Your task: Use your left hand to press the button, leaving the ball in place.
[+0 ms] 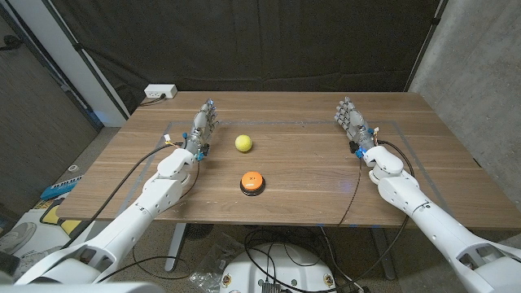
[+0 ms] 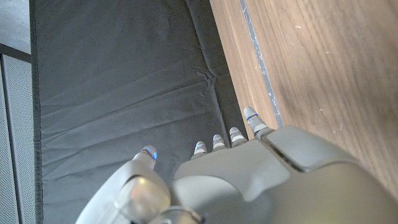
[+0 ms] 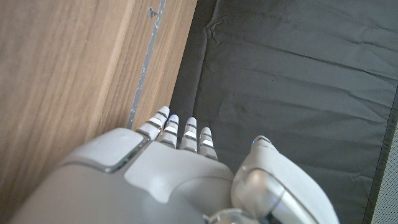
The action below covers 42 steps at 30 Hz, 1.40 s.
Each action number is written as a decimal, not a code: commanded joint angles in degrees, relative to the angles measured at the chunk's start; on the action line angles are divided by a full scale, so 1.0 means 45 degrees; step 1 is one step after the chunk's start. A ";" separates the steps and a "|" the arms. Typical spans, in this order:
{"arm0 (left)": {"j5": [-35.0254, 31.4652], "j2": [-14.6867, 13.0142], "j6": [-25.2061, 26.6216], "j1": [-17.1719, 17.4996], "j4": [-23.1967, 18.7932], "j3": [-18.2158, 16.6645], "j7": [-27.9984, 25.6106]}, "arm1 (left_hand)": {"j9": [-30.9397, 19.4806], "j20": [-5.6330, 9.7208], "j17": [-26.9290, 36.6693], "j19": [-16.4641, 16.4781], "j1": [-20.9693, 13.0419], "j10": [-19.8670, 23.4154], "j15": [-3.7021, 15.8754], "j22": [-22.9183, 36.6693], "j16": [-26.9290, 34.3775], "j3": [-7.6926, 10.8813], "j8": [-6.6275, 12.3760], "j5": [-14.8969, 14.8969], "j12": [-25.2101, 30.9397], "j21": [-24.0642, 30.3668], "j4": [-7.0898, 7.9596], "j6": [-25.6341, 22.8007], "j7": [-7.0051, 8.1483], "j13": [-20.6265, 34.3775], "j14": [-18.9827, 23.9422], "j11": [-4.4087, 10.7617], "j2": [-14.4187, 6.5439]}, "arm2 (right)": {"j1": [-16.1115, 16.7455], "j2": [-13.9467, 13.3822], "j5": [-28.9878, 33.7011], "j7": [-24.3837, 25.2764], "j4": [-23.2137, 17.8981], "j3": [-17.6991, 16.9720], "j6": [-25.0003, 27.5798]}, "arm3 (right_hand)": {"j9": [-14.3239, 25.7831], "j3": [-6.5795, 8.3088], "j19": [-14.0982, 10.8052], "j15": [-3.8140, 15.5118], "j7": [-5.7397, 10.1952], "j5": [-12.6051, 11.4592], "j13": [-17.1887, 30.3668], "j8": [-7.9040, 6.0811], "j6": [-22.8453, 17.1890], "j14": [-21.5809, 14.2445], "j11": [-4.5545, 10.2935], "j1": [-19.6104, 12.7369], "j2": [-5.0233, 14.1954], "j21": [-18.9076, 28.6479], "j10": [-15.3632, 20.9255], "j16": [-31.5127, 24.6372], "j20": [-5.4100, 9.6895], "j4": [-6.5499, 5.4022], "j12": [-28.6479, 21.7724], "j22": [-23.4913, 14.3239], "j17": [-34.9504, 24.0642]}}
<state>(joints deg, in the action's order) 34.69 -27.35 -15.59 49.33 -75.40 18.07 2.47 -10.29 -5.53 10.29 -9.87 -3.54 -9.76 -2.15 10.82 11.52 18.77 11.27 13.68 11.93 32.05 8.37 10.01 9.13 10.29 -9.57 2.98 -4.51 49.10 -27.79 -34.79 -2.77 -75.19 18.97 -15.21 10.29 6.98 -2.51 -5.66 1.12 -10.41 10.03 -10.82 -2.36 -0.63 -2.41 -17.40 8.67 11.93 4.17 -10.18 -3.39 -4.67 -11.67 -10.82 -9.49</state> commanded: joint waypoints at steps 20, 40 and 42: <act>-0.6672 0.1746 0.0000 0.1829 -0.2236 -0.2886 0.0754 | -0.0039 -0.0119 0.0063 -0.0476 -0.0240 -0.0320 0.0029 0.0018 0.0089 0.0152 0.0180 0.0070 0.0225 0.0083 -0.0127 0.0343 0.0174 0.0070 -0.0346 -0.0021 -0.0093 | 0.1253 0.2432 0.2650 -0.1413 -0.1088 -0.2915 0.1159 | 0.0030 0.0156 0.0011 -0.0091 0.0025 -0.0063 0.0059 -0.0035 -0.0108 -0.0039 0.0052 -0.0218 -0.0026 0.0064 0.0121 -0.0050 -0.0152 0.0105 -0.0044 -0.0043 -0.0056; -1.1134 0.1045 -0.1592 0.2723 -0.3810 -0.3415 0.0714 | -0.0024 -0.0042 0.0040 -0.0120 -0.0611 0.0141 0.0235 0.0004 0.0073 0.0300 0.0276 0.0127 0.0281 0.0122 -0.0333 -0.0318 0.0332 0.0063 -0.0040 0.0180 -0.0148 | 0.2227 0.2815 0.3201 -0.0880 -0.2444 -0.3131 0.1156 | 0.0033 0.0208 -0.0001 -0.0094 0.0027 -0.0045 0.0061 -0.0031 -0.0134 -0.0072 0.0016 -0.0237 -0.0041 0.0067 0.0180 -0.0043 -0.0158 0.0145 -0.0053 -0.0047 -0.0061; -1.1417 0.1021 -0.1822 0.2792 -0.3835 -0.3449 0.0683 | -0.0024 -0.0052 0.0039 -0.0109 -0.0642 0.0164 0.0249 0.0001 0.0072 0.0312 0.0283 0.0131 0.0279 0.0117 -0.0350 -0.0371 0.0344 0.0063 -0.0014 0.0181 -0.0149 | 0.2341 0.2849 0.3236 -0.0783 -0.2564 -0.3125 0.1139 | 0.0033 0.0211 0.0000 -0.0091 0.0024 -0.0044 0.0061 -0.0030 -0.0133 -0.0068 0.0009 -0.0237 -0.0044 0.0066 0.0177 -0.0040 -0.0161 0.0148 -0.0050 -0.0047 -0.0062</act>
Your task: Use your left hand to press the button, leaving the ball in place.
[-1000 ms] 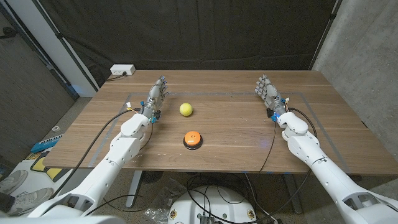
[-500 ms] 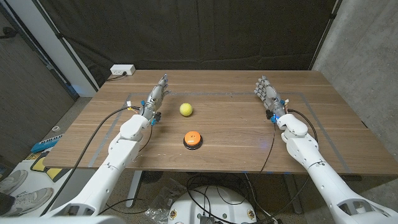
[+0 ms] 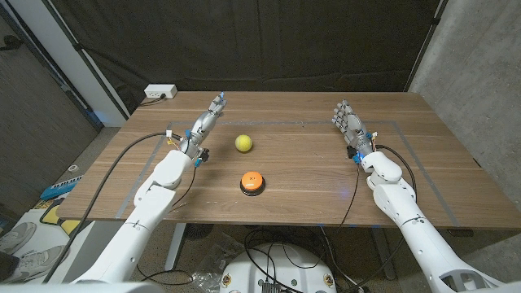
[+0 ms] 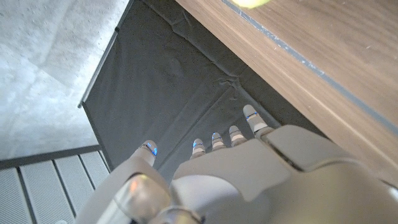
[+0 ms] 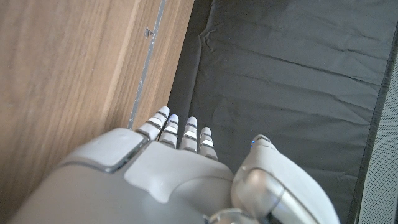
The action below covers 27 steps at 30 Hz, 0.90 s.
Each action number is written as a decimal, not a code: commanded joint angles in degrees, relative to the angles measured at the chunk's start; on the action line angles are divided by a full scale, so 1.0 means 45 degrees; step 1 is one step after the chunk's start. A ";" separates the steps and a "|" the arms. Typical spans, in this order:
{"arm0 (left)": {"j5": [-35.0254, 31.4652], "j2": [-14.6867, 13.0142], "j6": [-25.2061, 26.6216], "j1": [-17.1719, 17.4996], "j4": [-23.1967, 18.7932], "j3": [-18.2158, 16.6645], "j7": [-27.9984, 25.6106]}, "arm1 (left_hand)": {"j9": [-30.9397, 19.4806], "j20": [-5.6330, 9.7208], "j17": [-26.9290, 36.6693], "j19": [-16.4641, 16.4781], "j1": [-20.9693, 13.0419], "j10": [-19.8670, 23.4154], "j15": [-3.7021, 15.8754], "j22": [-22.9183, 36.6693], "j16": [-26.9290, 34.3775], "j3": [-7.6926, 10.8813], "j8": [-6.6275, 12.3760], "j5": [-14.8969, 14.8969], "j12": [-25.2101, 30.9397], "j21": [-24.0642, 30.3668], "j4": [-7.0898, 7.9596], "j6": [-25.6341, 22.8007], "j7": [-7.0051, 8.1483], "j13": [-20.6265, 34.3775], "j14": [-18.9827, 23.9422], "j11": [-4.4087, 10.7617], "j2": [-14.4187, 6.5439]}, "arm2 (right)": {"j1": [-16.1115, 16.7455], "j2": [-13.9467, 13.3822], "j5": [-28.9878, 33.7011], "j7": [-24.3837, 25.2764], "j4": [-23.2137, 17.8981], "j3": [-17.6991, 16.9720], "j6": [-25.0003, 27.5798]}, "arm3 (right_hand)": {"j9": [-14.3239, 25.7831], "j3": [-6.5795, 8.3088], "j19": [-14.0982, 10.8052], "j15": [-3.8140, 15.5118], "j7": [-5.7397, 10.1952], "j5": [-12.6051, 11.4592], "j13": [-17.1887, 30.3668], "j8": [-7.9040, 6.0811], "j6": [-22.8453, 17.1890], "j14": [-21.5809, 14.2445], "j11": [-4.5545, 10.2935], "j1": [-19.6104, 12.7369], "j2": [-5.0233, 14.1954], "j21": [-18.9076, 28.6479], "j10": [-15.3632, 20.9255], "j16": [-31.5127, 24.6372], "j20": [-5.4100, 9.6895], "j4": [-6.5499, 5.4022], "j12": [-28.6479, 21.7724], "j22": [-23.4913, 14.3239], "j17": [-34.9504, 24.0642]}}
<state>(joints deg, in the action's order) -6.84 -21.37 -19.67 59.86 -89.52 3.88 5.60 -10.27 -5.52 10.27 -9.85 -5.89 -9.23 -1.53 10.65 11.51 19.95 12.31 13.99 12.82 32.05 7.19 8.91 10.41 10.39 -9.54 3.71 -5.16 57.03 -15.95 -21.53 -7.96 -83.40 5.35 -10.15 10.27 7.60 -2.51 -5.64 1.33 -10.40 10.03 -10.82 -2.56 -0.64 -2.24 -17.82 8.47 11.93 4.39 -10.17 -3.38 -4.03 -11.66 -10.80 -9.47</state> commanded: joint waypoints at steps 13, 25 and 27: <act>-0.5120 -0.0970 -0.2174 0.0785 -0.1415 -0.0332 -0.0399 | -0.0024 0.0073 0.0034 0.0110 -0.0320 0.0224 0.0308 0.0018 0.0067 0.0125 0.0013 0.0092 0.0070 0.0137 -0.0198 -0.0278 0.0175 0.0036 0.0182 0.0113 -0.0011 | 0.1097 0.0261 0.0483 0.0890 -0.1525 0.0006 0.0076 | 0.0038 0.0108 -0.0002 -0.0091 -0.0019 -0.0036 0.0063 -0.0028 -0.0109 -0.0077 -0.0018 -0.0144 -0.0007 0.0065 0.0168 -0.0035 -0.0181 0.0028 -0.0056 -0.0053 -0.0070; -0.7072 -0.1626 -0.3111 0.0599 -0.1763 -0.0032 -0.0684 | -0.0028 0.0133 0.0035 0.0213 -0.0461 0.0296 0.0528 0.0010 0.0058 0.0178 -0.0068 0.0120 0.0027 0.0123 -0.0264 -0.0262 0.0353 0.0035 0.0339 0.0293 -0.0024 | 0.1554 0.0235 0.0549 0.1279 -0.2067 0.0062 0.0141 | 0.0039 0.0141 0.0002 -0.0089 -0.0012 -0.0028 0.0064 -0.0021 -0.0113 -0.0080 -0.0016 -0.0141 -0.0010 0.0061 0.0181 -0.0030 -0.0181 0.0047 -0.0050 -0.0054 -0.0074; -0.7162 -0.1713 -0.3248 0.0537 -0.1757 0.0016 -0.0631 | -0.0031 0.0170 0.0036 0.0228 -0.0485 0.0291 0.0564 0.0009 0.0041 0.0189 -0.0093 0.0126 0.0011 0.0118 -0.0273 -0.0231 0.0419 0.0035 0.0334 0.0355 -0.0031 | 0.1595 0.0231 0.0545 0.1319 -0.2106 0.0063 0.0139 | 0.0039 0.0143 0.0002 -0.0096 -0.0012 -0.0026 0.0064 -0.0021 -0.0115 -0.0073 -0.0015 -0.0131 -0.0008 0.0061 0.0169 -0.0029 -0.0180 0.0042 -0.0044 -0.0055 -0.0077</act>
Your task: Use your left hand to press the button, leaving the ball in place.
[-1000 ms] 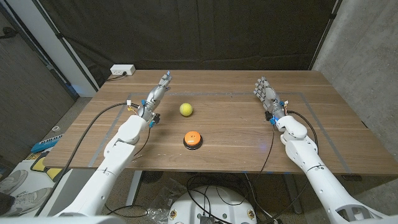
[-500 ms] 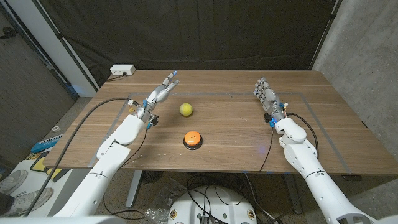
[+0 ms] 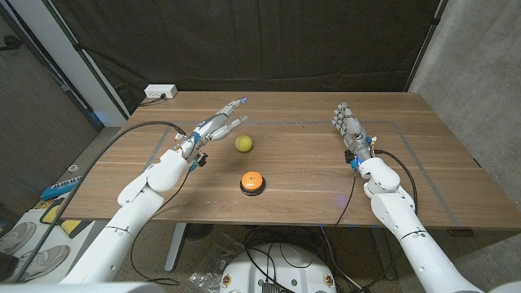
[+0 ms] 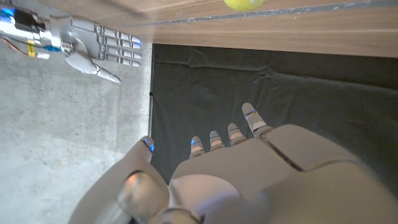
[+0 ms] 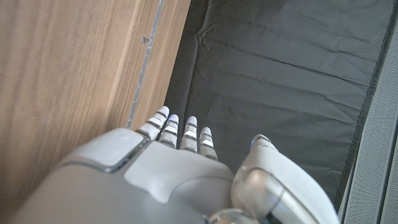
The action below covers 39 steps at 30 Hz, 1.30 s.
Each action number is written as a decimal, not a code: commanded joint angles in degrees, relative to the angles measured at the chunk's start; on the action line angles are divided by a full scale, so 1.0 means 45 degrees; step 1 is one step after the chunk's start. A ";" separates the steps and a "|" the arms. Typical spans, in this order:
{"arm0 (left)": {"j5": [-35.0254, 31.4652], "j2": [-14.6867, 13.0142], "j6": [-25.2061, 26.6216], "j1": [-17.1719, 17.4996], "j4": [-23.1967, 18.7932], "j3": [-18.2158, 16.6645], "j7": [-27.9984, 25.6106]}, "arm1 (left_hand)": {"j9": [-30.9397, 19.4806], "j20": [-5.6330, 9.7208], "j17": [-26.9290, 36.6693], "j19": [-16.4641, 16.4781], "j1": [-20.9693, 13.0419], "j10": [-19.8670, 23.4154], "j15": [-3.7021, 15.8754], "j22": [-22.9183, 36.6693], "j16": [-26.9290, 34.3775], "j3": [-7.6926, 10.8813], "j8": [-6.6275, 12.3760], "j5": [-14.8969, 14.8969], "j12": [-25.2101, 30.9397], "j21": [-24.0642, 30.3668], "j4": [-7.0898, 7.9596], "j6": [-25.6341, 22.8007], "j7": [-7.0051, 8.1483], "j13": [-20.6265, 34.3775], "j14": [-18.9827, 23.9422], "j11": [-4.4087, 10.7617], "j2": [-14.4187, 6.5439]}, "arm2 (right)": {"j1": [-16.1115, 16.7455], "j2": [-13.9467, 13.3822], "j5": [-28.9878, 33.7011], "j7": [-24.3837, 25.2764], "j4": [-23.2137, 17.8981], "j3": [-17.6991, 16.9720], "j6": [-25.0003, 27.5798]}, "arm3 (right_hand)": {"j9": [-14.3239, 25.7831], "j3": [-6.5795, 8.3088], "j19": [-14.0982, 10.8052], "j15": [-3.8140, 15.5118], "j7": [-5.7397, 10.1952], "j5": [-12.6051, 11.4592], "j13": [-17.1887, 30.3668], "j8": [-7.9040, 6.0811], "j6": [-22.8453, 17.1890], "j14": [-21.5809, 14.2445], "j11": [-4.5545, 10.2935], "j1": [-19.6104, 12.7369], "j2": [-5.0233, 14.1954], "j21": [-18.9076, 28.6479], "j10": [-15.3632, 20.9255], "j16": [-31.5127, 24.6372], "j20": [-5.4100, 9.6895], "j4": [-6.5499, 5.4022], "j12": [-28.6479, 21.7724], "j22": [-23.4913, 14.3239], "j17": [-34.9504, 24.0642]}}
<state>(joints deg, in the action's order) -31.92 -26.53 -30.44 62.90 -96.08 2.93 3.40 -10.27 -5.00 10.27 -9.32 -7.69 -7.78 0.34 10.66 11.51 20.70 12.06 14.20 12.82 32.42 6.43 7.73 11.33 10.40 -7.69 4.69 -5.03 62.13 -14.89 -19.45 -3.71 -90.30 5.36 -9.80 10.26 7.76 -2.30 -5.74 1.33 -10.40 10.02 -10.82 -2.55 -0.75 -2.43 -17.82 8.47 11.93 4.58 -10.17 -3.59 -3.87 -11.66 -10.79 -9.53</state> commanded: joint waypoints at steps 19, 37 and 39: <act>-0.2673 -0.1412 -0.2163 -0.0874 -0.0086 0.1177 0.0537 | -0.0057 0.0449 0.0042 0.0047 -0.0258 0.0014 0.0837 0.0015 -0.0135 0.0075 -0.0157 0.0135 -0.0120 -0.0090 -0.0148 0.0076 0.0295 0.0032 -0.0254 0.0333 -0.0082 | 0.0338 0.0072 0.0123 0.0570 -0.0267 0.0158 -0.0030 | 0.0042 0.0140 -0.0040 -0.0069 0.0001 -0.0019 0.0066 -0.0009 -0.0110 -0.0045 0.0019 -0.0094 -0.0026 0.0057 0.0140 -0.0023 -0.0121 0.0013 -0.0035 -0.0058 -0.0071; -0.3826 -0.2034 -0.2597 -0.0274 -0.0640 0.1290 0.0299 | -0.0060 0.0736 0.0066 -0.0409 -0.0212 -0.0689 0.1139 0.0071 -0.0296 0.0031 -0.0409 0.0167 -0.0434 -0.0316 -0.0011 0.0823 0.0291 0.0027 -0.0957 0.0854 -0.0139 | 0.0110 0.0204 0.0166 0.0397 0.0344 0.0296 -0.0389 | 0.0043 0.0165 -0.0033 -0.0079 -0.0007 -0.0014 0.0067 -0.0004 -0.0111 -0.0042 0.0016 -0.0041 -0.0036 0.0053 0.0133 -0.0024 -0.0128 0.0006 -0.0022 -0.0059 -0.0078; -0.3904 -0.2079 -0.2575 -0.0115 -0.0733 0.1248 0.0246 | -0.0059 0.0770 0.0067 -0.0448 -0.0207 -0.0739 0.1151 0.0074 -0.0301 0.0028 -0.0423 0.0169 -0.0448 -0.0334 0.0002 0.0898 0.0292 0.0027 -0.1003 0.0907 -0.0144 | 0.0133 0.0206 0.0184 0.0403 0.0329 0.0307 -0.0427 | 0.0043 0.0167 -0.0028 -0.0079 0.0000 -0.0014 0.0067 -0.0002 -0.0105 -0.0037 0.0015 -0.0036 -0.0037 0.0051 0.0136 -0.0022 -0.0133 0.0006 -0.0022 -0.0059 -0.0078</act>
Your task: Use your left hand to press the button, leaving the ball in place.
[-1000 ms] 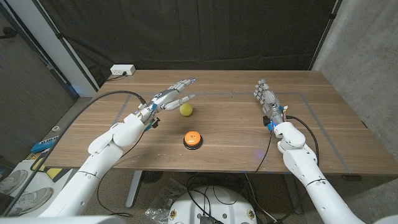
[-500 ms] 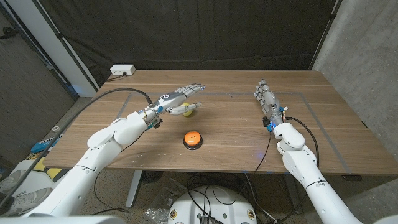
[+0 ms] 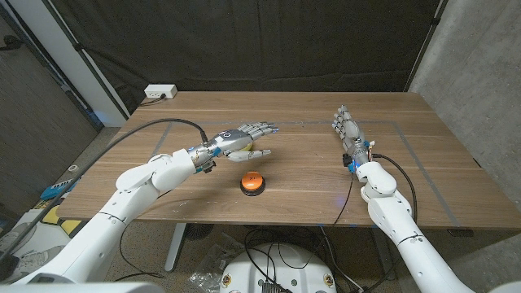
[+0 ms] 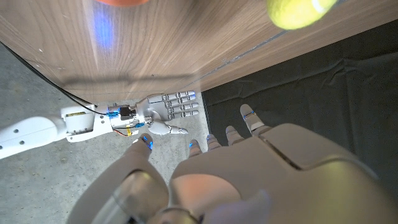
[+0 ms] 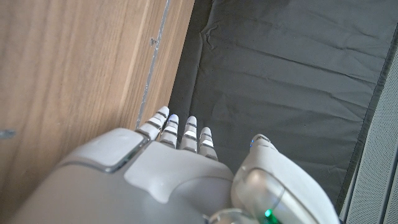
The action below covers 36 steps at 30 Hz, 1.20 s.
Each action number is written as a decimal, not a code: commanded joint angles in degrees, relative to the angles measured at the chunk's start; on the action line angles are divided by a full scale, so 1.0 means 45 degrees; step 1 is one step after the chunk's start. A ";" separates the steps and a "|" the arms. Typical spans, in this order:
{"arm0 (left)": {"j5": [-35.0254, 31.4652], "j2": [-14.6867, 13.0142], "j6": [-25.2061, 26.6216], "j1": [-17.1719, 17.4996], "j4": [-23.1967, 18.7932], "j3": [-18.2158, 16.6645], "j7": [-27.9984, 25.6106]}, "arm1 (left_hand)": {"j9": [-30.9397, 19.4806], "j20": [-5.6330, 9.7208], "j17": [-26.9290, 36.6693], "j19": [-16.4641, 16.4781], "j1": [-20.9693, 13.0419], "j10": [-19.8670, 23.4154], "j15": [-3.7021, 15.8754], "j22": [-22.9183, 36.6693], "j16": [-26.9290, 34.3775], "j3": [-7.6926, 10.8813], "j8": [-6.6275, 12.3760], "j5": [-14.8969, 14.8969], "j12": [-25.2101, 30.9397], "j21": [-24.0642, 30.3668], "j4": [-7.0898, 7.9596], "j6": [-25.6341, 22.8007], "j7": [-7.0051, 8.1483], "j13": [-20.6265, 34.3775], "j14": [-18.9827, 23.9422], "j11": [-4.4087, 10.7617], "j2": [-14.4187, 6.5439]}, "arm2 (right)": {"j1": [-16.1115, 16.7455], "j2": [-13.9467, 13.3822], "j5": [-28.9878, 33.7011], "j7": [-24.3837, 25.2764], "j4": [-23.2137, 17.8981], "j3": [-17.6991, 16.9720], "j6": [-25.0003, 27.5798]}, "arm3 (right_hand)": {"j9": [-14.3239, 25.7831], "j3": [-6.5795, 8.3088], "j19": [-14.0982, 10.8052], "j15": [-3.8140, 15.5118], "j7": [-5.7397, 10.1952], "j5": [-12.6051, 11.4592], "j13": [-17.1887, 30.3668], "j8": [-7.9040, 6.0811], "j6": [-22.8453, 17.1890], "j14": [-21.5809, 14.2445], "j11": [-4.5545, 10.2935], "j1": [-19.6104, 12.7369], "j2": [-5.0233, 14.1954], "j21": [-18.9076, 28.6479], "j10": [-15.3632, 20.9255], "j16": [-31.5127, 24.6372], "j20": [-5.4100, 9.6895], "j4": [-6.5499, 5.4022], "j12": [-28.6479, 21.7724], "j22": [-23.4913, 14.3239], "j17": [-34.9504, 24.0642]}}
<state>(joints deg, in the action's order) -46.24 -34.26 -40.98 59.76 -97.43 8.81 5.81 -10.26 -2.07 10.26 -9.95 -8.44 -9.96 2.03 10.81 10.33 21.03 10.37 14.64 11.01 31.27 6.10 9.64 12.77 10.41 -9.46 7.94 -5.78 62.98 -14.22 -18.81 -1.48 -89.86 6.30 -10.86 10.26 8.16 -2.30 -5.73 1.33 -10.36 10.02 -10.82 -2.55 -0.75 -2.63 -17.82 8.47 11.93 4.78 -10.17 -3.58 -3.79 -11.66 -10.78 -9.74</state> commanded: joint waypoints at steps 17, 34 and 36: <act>-0.1806 -0.0448 -0.0068 0.0641 -0.0257 0.0601 -0.0862 | -0.0068 0.0189 0.0082 -0.0887 0.0071 -0.0772 0.0818 0.0078 -0.0074 -0.0084 -0.0042 0.0083 -0.0136 -0.0314 0.0254 0.0919 -0.0016 0.0028 -0.1097 0.0242 -0.0083 | 0.0176 -0.0035 -0.0052 -0.0085 0.0040 0.0014 -0.0170 | 0.0044 0.0097 -0.0039 -0.0082 0.0028 -0.0019 0.0069 0.0001 -0.0106 -0.0058 0.0073 0.0014 -0.0058 0.0055 0.0099 -0.0029 -0.0118 -0.0016 -0.0018 -0.0061 -0.0032; -0.2300 -0.0525 0.0137 -0.0639 0.0904 0.2512 -0.1107 | -0.0087 0.0139 0.0135 -0.2061 0.0682 -0.2238 0.0722 0.0190 -0.0073 -0.0282 -0.0078 0.0003 -0.0173 -0.0712 0.0799 0.2172 -0.0019 0.0033 -0.2646 0.0165 -0.0344 | 0.0206 -0.0035 -0.0161 -0.0126 0.0162 -0.0088 -0.0066 | 0.0045 0.0110 -0.0028 -0.0080 0.0017 -0.0015 0.0069 0.0000 -0.0113 -0.0049 0.0072 0.0077 -0.0070 0.0050 0.0086 -0.0026 -0.0141 -0.0034 -0.0007 -0.0062 -0.0036; -0.2252 -0.0539 0.0130 -0.0726 0.1028 0.2663 -0.1070 | -0.0089 0.0158 0.0136 -0.2150 0.0718 -0.2339 0.0722 0.0196 -0.0080 -0.0297 -0.0076 -0.0002 -0.0187 -0.0740 0.0811 0.2236 -0.0018 0.0033 -0.2727 0.0140 -0.0344 | 0.0211 -0.0043 -0.0157 -0.0119 0.0157 -0.0111 -0.0073 | 0.0045 0.0113 -0.0032 -0.0075 0.0016 -0.0015 0.0070 0.0001 -0.0110 -0.0058 0.0071 0.0082 -0.0071 0.0051 0.0083 -0.0029 -0.0141 -0.0035 -0.0005 -0.0062 -0.0036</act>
<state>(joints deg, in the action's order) -56.03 -36.39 -40.56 59.56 -95.81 15.87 0.80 -10.55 -1.21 10.71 -9.84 -5.32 -9.83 2.03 11.56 9.95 19.70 10.16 14.64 10.15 28.16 9.50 9.63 12.77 10.41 -9.45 9.03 -6.28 63.81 -14.33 -19.31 -2.02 -89.40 6.22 -11.45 10.26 8.32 -2.30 -5.73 1.33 -10.36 10.01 -10.82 -2.55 -0.75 -2.62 -17.57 8.23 11.93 4.77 -10.17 -3.58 -3.96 -11.65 -10.78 -9.73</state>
